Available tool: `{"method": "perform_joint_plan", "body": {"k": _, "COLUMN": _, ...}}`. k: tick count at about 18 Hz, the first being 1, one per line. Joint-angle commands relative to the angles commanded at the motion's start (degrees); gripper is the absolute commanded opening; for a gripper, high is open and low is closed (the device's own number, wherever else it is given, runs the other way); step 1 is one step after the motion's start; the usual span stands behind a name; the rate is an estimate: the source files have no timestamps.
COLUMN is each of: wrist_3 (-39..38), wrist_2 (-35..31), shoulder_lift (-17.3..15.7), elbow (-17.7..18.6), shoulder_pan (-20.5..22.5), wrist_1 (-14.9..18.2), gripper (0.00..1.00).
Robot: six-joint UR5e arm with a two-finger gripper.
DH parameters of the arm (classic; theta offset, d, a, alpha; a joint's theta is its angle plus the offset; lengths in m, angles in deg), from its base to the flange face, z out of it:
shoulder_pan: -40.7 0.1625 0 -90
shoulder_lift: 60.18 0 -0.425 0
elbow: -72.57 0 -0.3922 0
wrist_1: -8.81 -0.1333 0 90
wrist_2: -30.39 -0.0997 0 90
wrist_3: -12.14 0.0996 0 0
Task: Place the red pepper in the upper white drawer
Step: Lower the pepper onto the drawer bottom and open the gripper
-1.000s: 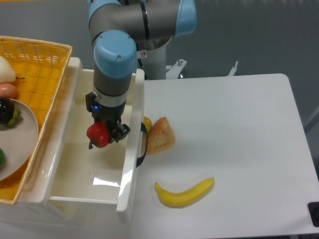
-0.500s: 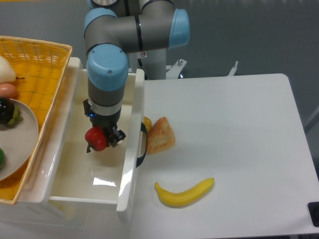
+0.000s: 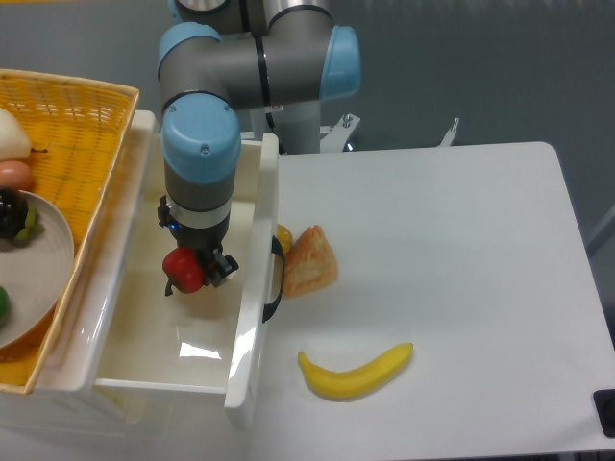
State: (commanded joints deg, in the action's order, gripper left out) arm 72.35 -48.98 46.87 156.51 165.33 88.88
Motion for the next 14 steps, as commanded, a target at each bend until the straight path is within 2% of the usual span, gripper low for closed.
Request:
{"method": "perform_joint_plan", "body": {"k": 1, "wrist_3": 0.09, "wrist_2": 0.09, "shoulder_lift": 0.09, "elbow": 0.00, "shoulder_pan": 0.00, "wrist_1": -0.09, "gripper": 0.78}}
{"method": "perform_joint_plan", "body": {"k": 2, "wrist_3": 0.09, "wrist_2": 0.09, "shoulder_lift": 0.00, "elbow": 0.00, "shoulder_pan": 0.00, "wrist_1": -0.09, "gripper": 0.80}}
{"method": "perform_joint_plan", "body": {"k": 10, "wrist_3": 0.35, "wrist_2": 0.52, "shoulder_lift": -1.14, "elbow": -0.79, "shoulder_pan": 1.32, "wrist_1": -1.76, "gripper": 0.80}}
{"method": "perform_joint_plan", "body": {"k": 14, "wrist_3": 0.35, "wrist_2": 5.61, "shoulder_lift": -4.30, "elbow": -0.88, "shoulder_pan": 5.17, "wrist_1": -1.85, "gripper": 0.80}}
